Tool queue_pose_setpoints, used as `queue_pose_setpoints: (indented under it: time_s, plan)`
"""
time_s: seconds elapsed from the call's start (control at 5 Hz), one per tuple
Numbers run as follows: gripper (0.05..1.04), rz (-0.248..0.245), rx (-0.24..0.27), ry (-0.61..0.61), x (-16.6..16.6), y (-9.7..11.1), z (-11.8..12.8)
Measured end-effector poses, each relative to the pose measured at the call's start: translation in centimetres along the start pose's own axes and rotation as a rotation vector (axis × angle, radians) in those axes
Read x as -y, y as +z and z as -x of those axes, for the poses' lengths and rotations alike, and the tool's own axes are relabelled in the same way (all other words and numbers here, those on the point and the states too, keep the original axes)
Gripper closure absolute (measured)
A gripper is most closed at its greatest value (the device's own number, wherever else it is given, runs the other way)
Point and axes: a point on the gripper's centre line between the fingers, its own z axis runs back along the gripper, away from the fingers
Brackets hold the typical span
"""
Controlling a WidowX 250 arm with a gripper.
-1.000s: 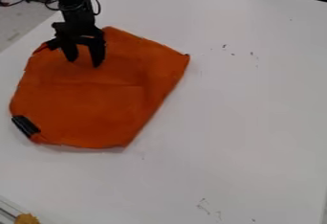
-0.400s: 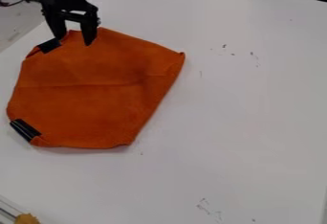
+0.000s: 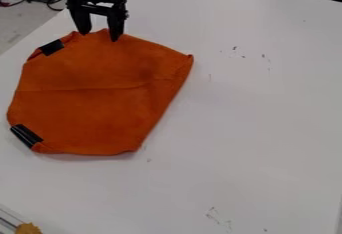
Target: Move the cloth to the bottom left of the table
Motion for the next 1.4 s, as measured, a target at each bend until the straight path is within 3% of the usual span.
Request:
queue_pose_setpoints:
  time_s: [0.2,0.4,1.0,1.4]
  plan:
    - [0.085,0.021,-0.02,0.001,2.7,0.3,0.3]
    - [0.085,0.025,-0.009,0.005,5.0,1.2,0.4]
    - [0.085,0.062,-0.013,-0.053,12.4,1.2,0.1]
    - [0.085,0.017,0.061,-0.151,16.2,3.6,-1.8]
